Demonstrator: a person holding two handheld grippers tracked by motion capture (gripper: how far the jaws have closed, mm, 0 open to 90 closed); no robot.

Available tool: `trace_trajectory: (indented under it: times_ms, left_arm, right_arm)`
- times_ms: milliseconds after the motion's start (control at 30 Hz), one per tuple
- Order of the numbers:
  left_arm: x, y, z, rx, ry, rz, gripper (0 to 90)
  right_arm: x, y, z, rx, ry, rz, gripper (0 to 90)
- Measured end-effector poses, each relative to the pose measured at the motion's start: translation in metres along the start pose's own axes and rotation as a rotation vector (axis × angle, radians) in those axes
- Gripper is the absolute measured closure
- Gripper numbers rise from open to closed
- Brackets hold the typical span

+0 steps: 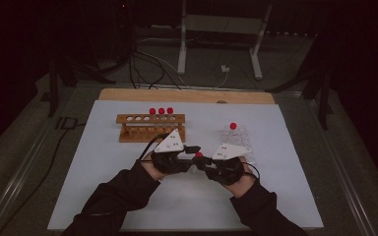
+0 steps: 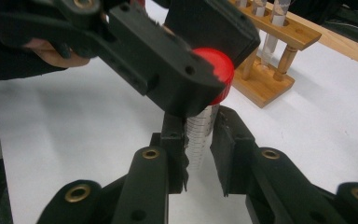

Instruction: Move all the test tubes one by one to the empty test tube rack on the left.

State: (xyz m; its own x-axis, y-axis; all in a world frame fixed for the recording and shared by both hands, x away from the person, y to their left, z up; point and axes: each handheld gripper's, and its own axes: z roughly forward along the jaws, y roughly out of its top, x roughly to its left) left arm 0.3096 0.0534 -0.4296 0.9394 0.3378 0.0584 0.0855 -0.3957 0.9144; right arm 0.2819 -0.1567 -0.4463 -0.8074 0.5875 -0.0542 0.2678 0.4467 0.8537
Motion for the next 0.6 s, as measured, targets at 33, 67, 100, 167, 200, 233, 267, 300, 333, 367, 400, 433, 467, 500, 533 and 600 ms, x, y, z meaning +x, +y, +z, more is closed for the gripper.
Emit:
trace_trajectory:
  times_ms: [33,67,100,167,200,233,267,300,333,367,400,433,467,500,533,600]
  left_arm:
    - [0.0,0.0,0.0,-0.001,0.003,0.0,66.1]
    - [0.0,0.0,0.0,0.0,0.008,0.003,66.8]
    - [0.0,0.0,0.0,-0.001,0.003,0.003,68.4]
    - [0.0,0.0,0.0,0.0,0.004,0.003,70.5]
    - [0.0,0.0,0.0,0.001,-0.001,0.0,70.9]
    - [0.001,0.0,-0.001,0.0,0.002,0.004,71.2]
    - [0.001,0.0,-0.001,0.001,0.004,0.004,71.5]
    - [0.0,0.0,-0.001,0.002,0.007,0.003,71.7]
    - [0.0,0.0,-0.002,0.002,0.014,0.005,71.8]
    - [0.0,0.001,-0.002,0.003,0.013,0.009,71.8]
    - [-0.001,0.001,-0.002,0.008,0.02,0.016,71.9]
    - [-0.001,0.001,-0.002,0.01,0.032,0.016,71.9]
    - [0.0,0.001,-0.003,0.013,0.03,0.013,71.9]
    - [0.001,0.001,-0.005,0.011,0.037,0.012,71.9]
    - [0.003,0.001,-0.006,0.008,0.044,0.003,71.9]
    - [0.005,0.0,-0.01,0.009,0.052,0.0,72.0]
  right_arm:
    - [0.0,0.0,0.0,0.001,-0.001,-0.001,74.7]
    - [0.0,0.0,-0.001,0.001,-0.004,-0.002,74.6]
    - [0.0,0.0,-0.001,0.002,-0.005,0.0,74.7]
    - [-0.001,0.0,0.0,0.0,-0.003,0.005,74.6]
    - [-0.001,0.0,0.0,0.002,-0.005,0.002,74.6]
    - [-0.001,0.0,0.0,0.001,-0.004,0.002,74.7]
    - [0.0,0.0,0.0,-0.001,-0.005,0.004,74.6]
    - [-0.001,0.0,0.0,-0.001,-0.002,0.005,74.5]
    - [-0.001,0.0,0.0,-0.003,0.002,0.007,74.3]
    - [-0.002,0.0,0.0,-0.007,0.004,0.011,73.8]
    - [-0.002,0.0,-0.001,-0.008,0.01,0.013,72.0]
    - [-0.002,0.0,-0.001,-0.004,0.019,0.014,66.5]
    - [-0.002,0.001,-0.001,-0.005,0.016,0.013,63.4]
    - [-0.002,0.001,-0.002,-0.009,0.011,0.014,59.9]
    - [-0.002,0.001,-0.003,-0.018,0.01,0.017,55.0]
    - [-0.003,0.001,-0.005,-0.033,0.003,0.025,48.9]
